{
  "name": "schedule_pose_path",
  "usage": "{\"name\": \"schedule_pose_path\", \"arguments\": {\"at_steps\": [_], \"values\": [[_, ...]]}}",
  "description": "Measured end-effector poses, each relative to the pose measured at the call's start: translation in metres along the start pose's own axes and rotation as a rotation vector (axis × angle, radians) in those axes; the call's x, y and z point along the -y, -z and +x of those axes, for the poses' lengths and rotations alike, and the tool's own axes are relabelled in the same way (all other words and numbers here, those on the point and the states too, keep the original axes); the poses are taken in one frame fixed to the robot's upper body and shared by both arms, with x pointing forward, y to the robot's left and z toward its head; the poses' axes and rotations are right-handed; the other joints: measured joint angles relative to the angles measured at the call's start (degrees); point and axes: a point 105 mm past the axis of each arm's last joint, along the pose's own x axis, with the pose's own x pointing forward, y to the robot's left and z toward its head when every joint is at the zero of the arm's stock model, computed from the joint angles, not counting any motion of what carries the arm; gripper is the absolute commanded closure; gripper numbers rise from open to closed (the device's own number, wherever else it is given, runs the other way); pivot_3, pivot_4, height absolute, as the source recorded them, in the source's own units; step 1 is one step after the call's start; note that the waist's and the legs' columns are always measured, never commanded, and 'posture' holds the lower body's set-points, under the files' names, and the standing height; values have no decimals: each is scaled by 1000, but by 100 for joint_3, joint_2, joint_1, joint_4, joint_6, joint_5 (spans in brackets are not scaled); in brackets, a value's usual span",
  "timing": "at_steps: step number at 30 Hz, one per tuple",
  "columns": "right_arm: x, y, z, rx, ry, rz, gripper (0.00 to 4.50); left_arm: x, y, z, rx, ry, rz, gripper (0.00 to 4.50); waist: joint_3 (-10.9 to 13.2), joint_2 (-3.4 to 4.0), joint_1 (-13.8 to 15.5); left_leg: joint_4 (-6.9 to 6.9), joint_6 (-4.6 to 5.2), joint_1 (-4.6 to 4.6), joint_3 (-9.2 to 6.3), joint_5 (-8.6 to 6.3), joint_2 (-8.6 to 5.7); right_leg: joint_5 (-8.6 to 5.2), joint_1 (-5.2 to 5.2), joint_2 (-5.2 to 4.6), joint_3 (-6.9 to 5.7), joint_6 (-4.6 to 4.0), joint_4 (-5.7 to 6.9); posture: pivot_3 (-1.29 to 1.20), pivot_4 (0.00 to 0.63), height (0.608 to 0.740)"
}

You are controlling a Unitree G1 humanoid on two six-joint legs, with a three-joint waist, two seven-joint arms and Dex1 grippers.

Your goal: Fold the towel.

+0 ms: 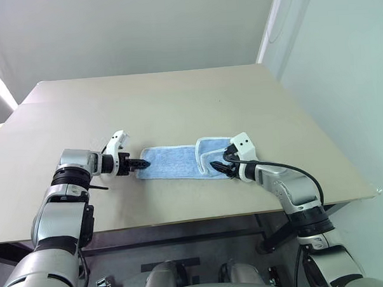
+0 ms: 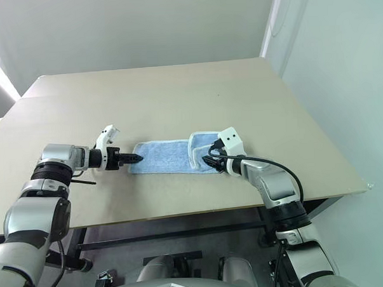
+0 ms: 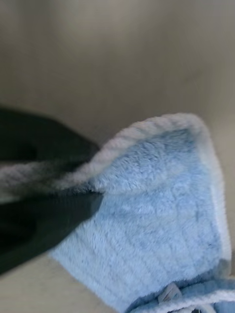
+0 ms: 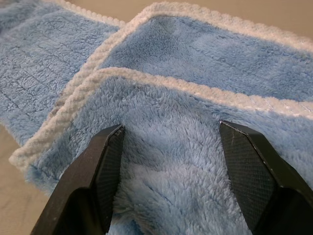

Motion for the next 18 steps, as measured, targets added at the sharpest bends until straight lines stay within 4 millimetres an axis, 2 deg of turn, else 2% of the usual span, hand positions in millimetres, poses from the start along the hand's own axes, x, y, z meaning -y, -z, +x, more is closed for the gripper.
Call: {"name": "schedule_pose_path", "arguments": {"at_steps": [3,8,10,15,18], "values": [[2,1,-2,-1,4,-1,1232,8,-2,-5,17,82,-2,4479,7,-12,-30,-1,-3,-15,0,2,1,0,-18,0,0,0,3,0,0,735],[-2,0,-14,45,-55,27,1232,-9,-15,-28,55,-48,31,4479,10,-16,-37,-3,-1,-19,2,2,2,0,-26,1,0,0,5,0,0,735],[-7,-8,-22,93,-104,45,1232,-12,-20,-36,71,-68,41,4479,11,-17,-36,-2,-1,-21,3,1,2,0,-27,1,0,0,5,0,0,735],[-33,-49,-58,283,-283,53,1232,-12,-28,-53,91,-71,56,4479,19,-28,-35,-2,1,-21,2,0,4,0,-28,1,-1,-1,4,0,0,735],[-33,-55,-74,313,-313,66,1232,-15,-26,-64,80,-86,60,4479,24,-35,-33,-3,1,-21,2,0,4,-1,-30,1,-1,-2,3,0,0,735]]}}
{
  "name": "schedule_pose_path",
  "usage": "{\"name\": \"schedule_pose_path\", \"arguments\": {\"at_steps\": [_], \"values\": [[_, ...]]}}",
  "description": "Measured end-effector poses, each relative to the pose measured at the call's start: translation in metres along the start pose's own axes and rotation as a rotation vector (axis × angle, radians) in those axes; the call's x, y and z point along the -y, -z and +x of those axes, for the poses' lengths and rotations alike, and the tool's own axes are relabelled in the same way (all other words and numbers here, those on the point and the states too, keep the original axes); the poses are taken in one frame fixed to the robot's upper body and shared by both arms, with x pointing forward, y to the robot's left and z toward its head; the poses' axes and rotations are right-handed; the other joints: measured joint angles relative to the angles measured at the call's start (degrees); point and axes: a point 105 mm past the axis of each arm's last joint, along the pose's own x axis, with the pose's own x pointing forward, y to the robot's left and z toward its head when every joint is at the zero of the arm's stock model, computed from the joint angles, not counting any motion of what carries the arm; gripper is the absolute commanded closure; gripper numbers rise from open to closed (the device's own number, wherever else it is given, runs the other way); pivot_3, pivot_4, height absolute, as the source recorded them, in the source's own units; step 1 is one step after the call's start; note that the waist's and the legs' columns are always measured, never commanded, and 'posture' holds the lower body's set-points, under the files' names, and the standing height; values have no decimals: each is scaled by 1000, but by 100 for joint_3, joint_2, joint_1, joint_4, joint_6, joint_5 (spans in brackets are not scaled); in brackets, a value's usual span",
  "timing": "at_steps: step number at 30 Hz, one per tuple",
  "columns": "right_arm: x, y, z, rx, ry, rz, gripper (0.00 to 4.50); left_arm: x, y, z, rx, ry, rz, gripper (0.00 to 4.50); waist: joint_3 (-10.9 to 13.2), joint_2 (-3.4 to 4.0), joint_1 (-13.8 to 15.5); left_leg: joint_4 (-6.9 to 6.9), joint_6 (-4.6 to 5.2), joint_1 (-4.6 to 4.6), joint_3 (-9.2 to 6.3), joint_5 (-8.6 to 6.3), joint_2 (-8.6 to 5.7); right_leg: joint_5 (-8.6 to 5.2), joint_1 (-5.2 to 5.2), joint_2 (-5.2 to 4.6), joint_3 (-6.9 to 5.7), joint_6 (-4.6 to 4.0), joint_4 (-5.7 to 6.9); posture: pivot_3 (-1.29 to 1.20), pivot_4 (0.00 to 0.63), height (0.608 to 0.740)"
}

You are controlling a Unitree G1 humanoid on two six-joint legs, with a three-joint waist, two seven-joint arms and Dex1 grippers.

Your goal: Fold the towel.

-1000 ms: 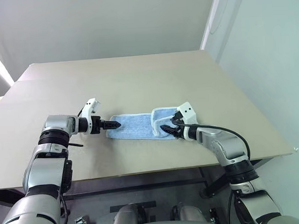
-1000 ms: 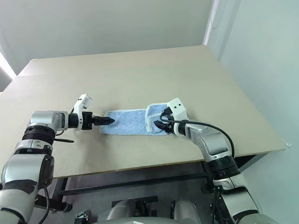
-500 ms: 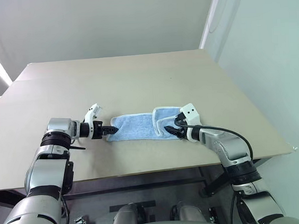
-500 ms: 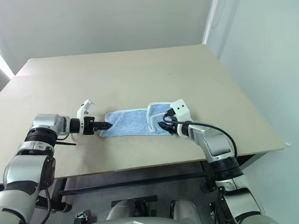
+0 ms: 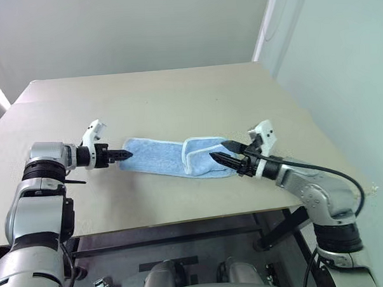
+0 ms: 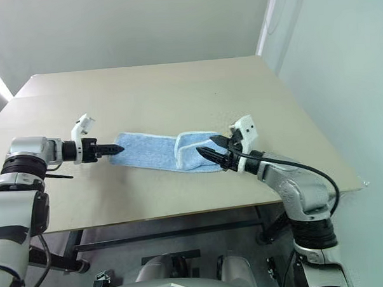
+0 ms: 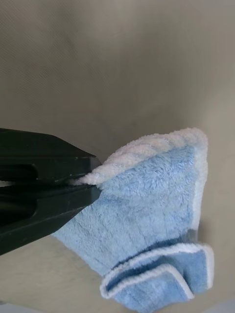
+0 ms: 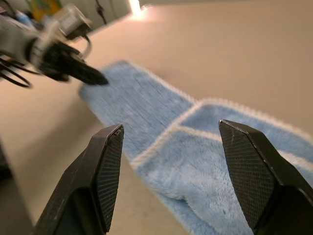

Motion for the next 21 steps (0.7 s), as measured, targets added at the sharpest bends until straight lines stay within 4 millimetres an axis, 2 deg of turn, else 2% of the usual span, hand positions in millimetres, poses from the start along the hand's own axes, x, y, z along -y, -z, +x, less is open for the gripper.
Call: {"name": "schedule_pose_path", "arguments": {"at_steps": [5,7,10,13,17,21], "values": [[14,6,-19,-54,65,3,1232,-4,-4,-22,-3,-19,-4,4479,9,-11,7,-4,1,-2,0,-1,0,-1,-4,0,0,-2,-5,0,0,735],[22,13,-20,-94,99,-3,1232,7,-14,-23,12,31,-7,4479,16,-22,31,-2,1,-9,-1,-1,0,-1,-8,-1,-2,-2,-6,0,0,735],[31,31,-20,-173,142,-2,1232,36,-42,-22,54,144,36,4479,19,-24,46,-1,4,-28,0,-2,-4,-1,-21,-7,-3,-2,-12,0,0,735],[32,39,-16,-200,146,2,1232,71,-59,0,49,276,64,4479,20,-23,62,3,8,-39,0,-5,-6,-1,-29,-9,-3,-1,-12,0,0,735],[32,37,-11,-179,148,1,1232,100,-52,33,-29,395,37,4479,20,-22,-5,13,7,-42,2,-1,-4,0,-30,-6,-4,1,4,0,0,735],[37,38,-11,-175,178,9,1232,123,-52,64,-60,441,50,4479,21,-24,2,28,1,-42,4,5,1,1,-27,-1,-6,3,19,0,0,735]]}}
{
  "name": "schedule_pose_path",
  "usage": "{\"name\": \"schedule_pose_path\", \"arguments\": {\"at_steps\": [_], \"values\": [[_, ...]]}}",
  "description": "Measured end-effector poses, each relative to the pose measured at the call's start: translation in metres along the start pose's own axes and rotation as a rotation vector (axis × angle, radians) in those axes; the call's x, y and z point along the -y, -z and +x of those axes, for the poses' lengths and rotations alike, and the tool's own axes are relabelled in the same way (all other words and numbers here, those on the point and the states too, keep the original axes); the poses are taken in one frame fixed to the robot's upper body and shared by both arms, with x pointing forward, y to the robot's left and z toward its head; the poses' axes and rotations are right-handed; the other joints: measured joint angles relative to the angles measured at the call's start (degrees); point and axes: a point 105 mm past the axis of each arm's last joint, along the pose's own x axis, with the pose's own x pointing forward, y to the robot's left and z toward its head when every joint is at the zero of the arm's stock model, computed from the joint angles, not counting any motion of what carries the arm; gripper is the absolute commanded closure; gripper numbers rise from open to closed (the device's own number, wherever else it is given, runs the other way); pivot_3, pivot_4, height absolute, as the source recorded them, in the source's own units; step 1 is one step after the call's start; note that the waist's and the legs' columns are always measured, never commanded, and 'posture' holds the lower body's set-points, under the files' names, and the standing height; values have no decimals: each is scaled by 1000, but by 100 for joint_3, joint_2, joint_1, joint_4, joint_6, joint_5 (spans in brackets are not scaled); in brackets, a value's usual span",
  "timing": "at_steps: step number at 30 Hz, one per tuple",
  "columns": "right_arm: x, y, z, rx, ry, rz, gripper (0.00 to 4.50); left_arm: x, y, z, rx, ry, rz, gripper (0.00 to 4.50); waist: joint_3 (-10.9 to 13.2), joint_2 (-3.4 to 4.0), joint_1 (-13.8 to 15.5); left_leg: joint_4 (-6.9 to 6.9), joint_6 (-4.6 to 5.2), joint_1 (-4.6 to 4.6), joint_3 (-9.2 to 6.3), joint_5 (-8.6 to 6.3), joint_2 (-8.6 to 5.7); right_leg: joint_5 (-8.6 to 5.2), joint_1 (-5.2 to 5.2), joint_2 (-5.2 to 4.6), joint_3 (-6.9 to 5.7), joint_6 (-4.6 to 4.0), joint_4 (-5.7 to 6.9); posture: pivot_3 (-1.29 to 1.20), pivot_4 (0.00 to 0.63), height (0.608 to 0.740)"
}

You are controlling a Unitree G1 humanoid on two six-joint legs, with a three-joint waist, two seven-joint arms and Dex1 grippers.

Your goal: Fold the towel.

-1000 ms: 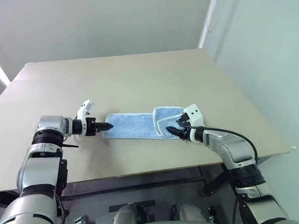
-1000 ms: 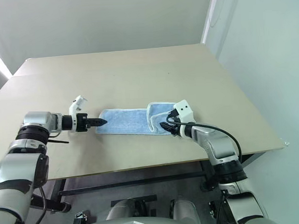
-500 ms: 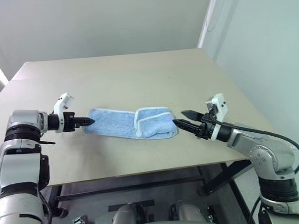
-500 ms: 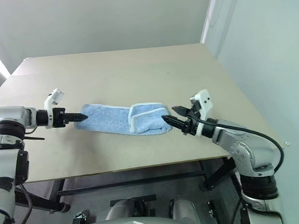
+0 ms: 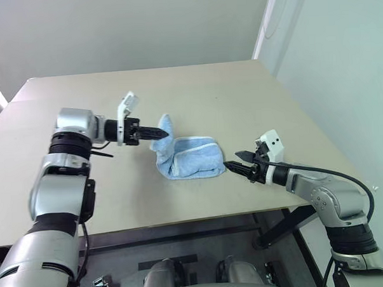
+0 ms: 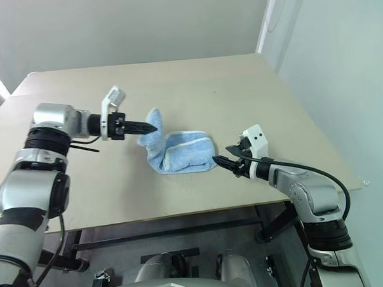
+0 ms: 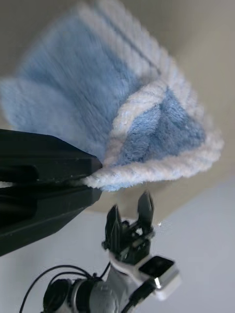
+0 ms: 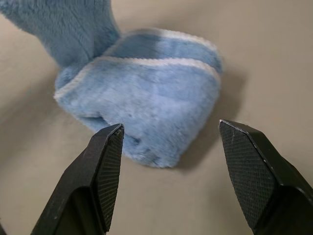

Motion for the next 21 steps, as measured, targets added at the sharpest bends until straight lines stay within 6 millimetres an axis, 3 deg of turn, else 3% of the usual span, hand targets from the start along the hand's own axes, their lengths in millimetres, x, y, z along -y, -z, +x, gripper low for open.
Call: {"name": "schedule_pose_path", "arguments": {"at_steps": [11,20,21], "values": [[7,1,-8,15,57,9,1232,-10,22,83,-62,-60,20,4479,0,-1,33,40,26,0,-7,-14,3,15,11,0,-3,25,10,0,0,735],[9,15,-13,-16,110,17,1232,-11,23,112,-24,-114,64,4479,0,-1,27,57,32,0,-11,-19,5,16,23,-1,-6,25,10,0,0,735],[9,17,-13,-24,118,14,1232,-13,21,113,-10,-141,65,3987,0,0,27,58,32,0,-11,-19,5,17,24,-1,-6,27,10,0,0,735]]}}
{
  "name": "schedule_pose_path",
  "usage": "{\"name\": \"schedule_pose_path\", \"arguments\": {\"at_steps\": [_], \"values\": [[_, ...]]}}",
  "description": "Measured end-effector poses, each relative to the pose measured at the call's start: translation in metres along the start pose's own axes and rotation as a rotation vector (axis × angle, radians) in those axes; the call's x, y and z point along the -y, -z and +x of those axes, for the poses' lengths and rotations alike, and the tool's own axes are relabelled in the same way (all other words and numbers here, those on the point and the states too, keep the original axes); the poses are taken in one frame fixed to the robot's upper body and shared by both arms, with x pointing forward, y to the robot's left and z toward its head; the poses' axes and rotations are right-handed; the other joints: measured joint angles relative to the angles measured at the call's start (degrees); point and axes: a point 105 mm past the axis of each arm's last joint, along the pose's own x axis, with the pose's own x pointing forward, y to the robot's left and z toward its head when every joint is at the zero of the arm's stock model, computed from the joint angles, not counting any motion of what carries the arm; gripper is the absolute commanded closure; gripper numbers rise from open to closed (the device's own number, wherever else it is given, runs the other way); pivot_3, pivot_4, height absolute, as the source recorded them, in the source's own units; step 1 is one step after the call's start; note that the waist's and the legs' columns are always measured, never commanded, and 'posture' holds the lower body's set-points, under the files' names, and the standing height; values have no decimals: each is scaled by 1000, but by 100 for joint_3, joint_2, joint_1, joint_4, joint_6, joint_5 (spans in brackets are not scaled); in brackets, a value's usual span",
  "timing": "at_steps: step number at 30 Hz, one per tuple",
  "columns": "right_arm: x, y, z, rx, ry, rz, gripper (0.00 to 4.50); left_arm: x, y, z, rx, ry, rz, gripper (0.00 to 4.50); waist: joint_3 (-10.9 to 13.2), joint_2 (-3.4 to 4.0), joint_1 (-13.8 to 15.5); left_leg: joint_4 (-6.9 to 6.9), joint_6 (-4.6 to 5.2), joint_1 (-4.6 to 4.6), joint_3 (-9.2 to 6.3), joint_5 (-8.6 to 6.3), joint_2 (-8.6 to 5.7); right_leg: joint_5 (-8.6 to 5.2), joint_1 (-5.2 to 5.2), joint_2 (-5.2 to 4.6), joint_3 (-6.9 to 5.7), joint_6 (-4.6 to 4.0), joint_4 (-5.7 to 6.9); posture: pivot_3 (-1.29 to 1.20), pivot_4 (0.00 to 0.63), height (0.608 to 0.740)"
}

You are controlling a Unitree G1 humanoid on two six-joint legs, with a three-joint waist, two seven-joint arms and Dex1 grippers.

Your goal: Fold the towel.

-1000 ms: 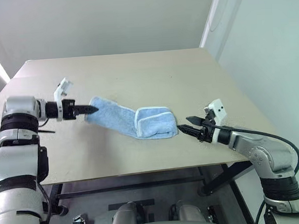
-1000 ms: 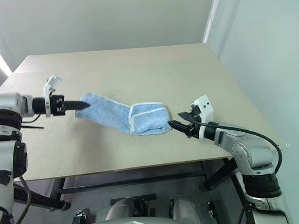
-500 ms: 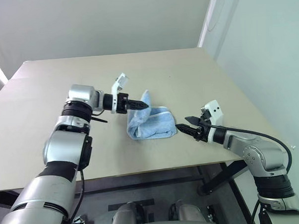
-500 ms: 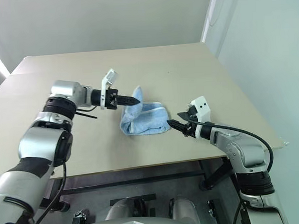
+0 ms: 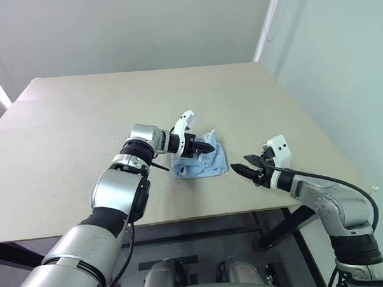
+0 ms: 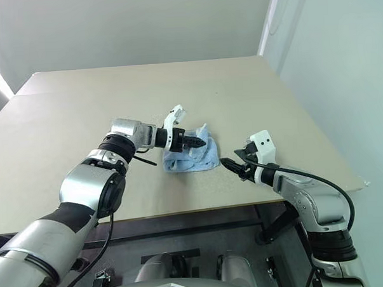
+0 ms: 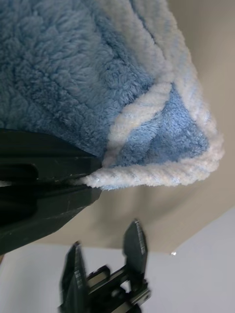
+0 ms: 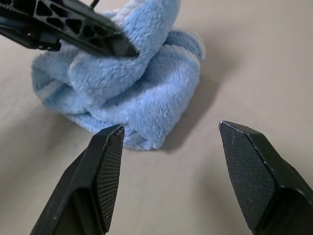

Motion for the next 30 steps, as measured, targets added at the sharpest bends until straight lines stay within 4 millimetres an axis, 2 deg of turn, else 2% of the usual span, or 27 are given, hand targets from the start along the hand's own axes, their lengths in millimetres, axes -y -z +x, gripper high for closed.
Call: {"name": "schedule_pose_path", "arguments": {"at_steps": [4,9,12,18,20,22,24,25,27,30], "values": [[2,4,-1,-13,16,-3,1232,2,-2,5,20,-8,15,2754,0,0,6,1,1,0,1,-1,-1,4,0,0,-2,8,-1,0,0,735],[4,6,-2,-26,28,-13,1232,9,3,7,6,69,36,1096,0,0,12,2,1,0,1,-1,-1,1,1,1,-4,1,-1,0,0,735],[4,9,-2,-38,35,-20,1232,15,2,-3,0,151,42,1096,0,1,-2,2,1,0,1,-1,0,0,1,2,-5,-1,0,0,0,735],[7,8,-3,-28,44,-19,1232,21,-16,-42,19,256,77,1096,0,2,-27,2,1,0,1,0,1,0,1,4,-5,-1,0,0,0,735],[8,2,-2,2,47,-15,1232,18,-23,-52,52,245,98,1096,1,2,-19,4,1,0,0,0,1,0,1,3,-5,-1,-1,0,0,735],[5,-15,1,69,26,-6,1232,12,-35,-66,125,208,146,1096,2,5,-30,5,0,0,0,0,2,1,1,2,-5,-1,0,0,0,735],[-1,-38,8,135,-5,-16,1232,-6,-44,-84,194,55,341,1096,1,12,-58,-4,0,26,1,-1,2,5,12,-1,-3,-7,0,0,0,735],[-4,-49,12,166,-17,-25,1232,-19,-42,-92,205,-35,415,1096,1,13,-50,-7,0,42,1,-1,2,6,40,-1,-4,-8,0,0,0,735],[-13,-73,24,227,-58,-20,1232,-46,-26,-107,198,-175,495,1096,3,17,-60,-20,-6,74,1,2,3,8,56,2,-4,-12,1,0,0,735],[-26,-98,44,286,-124,-4,1232,-71,-4,-125,201,-273,493,1096,4,15,-23,-18,-11,61,-1,5,6,13,18,2,-11,-9,4,0,0,735]]}}
